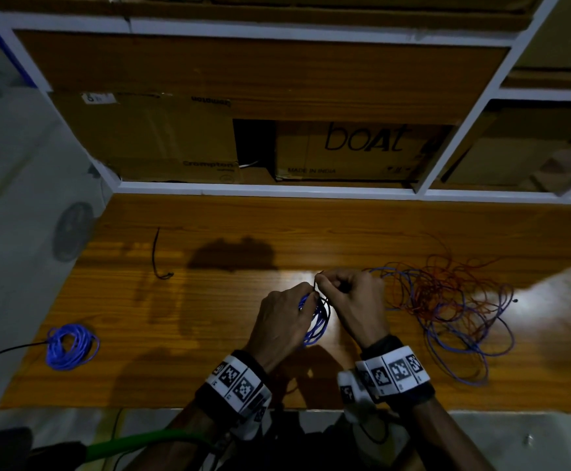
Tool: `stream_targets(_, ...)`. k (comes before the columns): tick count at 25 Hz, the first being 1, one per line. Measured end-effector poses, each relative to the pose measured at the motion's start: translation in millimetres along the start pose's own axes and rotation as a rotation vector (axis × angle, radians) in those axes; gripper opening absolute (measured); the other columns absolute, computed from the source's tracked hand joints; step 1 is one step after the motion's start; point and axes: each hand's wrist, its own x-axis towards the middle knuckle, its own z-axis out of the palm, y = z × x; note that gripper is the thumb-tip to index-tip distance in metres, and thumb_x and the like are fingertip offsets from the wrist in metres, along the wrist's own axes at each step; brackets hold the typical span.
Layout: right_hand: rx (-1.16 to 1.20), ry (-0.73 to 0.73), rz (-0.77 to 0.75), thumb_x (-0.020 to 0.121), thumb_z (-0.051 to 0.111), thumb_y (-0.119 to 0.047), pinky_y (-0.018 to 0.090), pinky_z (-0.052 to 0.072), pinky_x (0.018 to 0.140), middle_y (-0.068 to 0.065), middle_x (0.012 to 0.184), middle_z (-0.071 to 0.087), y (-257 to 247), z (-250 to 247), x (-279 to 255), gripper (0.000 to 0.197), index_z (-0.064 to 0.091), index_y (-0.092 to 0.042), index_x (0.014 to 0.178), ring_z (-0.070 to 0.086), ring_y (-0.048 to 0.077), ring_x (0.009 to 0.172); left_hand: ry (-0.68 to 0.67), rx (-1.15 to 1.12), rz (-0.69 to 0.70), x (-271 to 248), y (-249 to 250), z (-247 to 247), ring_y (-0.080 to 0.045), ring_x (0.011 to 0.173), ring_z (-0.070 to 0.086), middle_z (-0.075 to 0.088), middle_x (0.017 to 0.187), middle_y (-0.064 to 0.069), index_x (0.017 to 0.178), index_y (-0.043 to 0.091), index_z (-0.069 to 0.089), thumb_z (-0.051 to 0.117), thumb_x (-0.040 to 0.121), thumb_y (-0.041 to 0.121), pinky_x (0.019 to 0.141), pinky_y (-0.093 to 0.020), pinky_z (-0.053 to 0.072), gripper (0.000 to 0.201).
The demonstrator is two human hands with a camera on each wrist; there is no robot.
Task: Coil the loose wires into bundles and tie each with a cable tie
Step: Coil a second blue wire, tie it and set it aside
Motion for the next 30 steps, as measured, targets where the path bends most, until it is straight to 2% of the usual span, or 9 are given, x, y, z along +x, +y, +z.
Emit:
stream_targets(7,0.028,-0.071,0.029,0.087,0.074,-0.015,0.008,0.041,0.052,-0.014,0.055,0.064,0.8,-1.4,0.8,0.016,0.079,-0.017,0.072,0.062,-0.002,0.054,-0.001,-0.018,-0.006,-2.0,0.8,-0.9,-0.010,0.063,0.060,0.067,0.077,0.005,0.102,0.028,0.064,0.045,0.104,0.037,0.060,-0.029,0.047,0.021)
stream_targets(11,0.000,-0.130,0.075,0.084,0.074,-0.016,0.009,0.038,0.049,-0.012,0.052,0.063,3.9,-2.1,1.7,0.016,0.078,-0.017,0.069,0.058,-0.003,0.049,0.008,-0.045,-0.004,-0.5,-0.1,-4.1,-0.008,0.070,0.064,0.072,0.087,0.006,0.111,0.029,0.066,0.045,0.105,0.036,0.065,-0.027,0.051,0.023)
stream_targets(15,0.011,-0.167,0.074,0.085,0.076,-0.019,0.009,0.041,0.053,-0.010,0.061,0.070,6.4,-2.4,1.4,0.012,0.081,-0.018,0.074,0.064,-0.003,0.057,0.016,-0.032,0.003,-1.2,-1.8,-5.7,-0.010,0.070,0.062,0.071,0.087,0.006,0.110,0.029,0.066,0.046,0.105,0.036,0.063,-0.026,0.048,0.023)
stream_targets(17,0.078,-0.185,0.140,0.084,0.079,-0.020,0.012,0.045,0.057,-0.010,0.061,0.070,10.8,-2.6,3.8,0.004,0.081,-0.019,0.081,0.065,-0.002,0.060,0.017,-0.010,0.016,-1.3,-2.7,-7.4,-0.009,0.068,0.062,0.071,0.084,0.006,0.108,0.027,0.066,0.046,0.105,0.037,0.062,-0.026,0.048,0.022)
stream_targets(20,0.254,-0.207,0.211,0.082,0.082,-0.016,0.024,0.054,0.062,-0.001,0.065,0.071,15.3,-2.6,6.7,0.010,0.080,-0.018,0.091,0.068,0.007,0.064,-0.013,-0.032,-0.007,0.9,-2.8,-9.9,-0.001,0.058,0.054,0.064,0.072,0.011,0.105,0.027,0.067,0.048,0.104,0.036,0.054,-0.018,0.036,0.021)
stream_targets(22,0.342,-0.243,0.222,0.082,0.080,-0.012,0.026,0.054,0.061,0.008,0.072,0.074,13.8,-2.5,7.6,0.006,0.079,-0.010,0.088,0.067,0.012,0.065,-0.062,-0.127,-0.047,3.2,-4.7,-9.8,-0.002,0.056,0.052,0.060,0.067,0.011,0.101,0.029,0.068,0.050,0.103,0.034,0.054,-0.021,0.033,0.018)
stream_targets(24,0.382,-0.262,0.252,0.085,0.079,-0.015,0.026,0.053,0.060,0.014,0.078,0.075,14.7,-3.1,9.6,0.006,0.078,-0.009,0.087,0.067,0.014,0.065,-0.106,-0.246,-0.051,4.3,-6.7,-9.5,-0.006,0.065,0.059,0.065,0.075,0.007,0.096,0.029,0.067,0.051,0.101,0.035,0.060,-0.033,0.043,0.018)
stream_targets(27,0.312,-0.254,0.241,0.086,0.078,-0.021,0.030,0.054,0.062,0.011,0.079,0.076,20.3,-5.4,12.2,0.010,0.079,-0.012,0.089,0.069,0.015,0.069,-0.182,-0.332,-0.065,5.6,-7.4,-11.3,-0.026,0.075,0.065,0.070,0.085,0.002,0.094,0.034,0.064,0.048,0.096,0.049,0.069,-0.047,0.050,0.021)
stream_targets(30,0.166,-0.253,0.146,0.086,0.079,-0.024,0.039,0.061,0.071,0.001,0.078,0.077,20.6,-8.7,13.6,0.008,0.078,-0.017,0.089,0.073,0.015,0.076,-0.190,-0.381,-0.047,8.0,-4.0,-16.8,-0.007,0.072,0.063,0.069,0.084,0.012,0.095,0.035,0.066,0.051,0.101,0.038,0.069,-0.036,0.046,0.016)
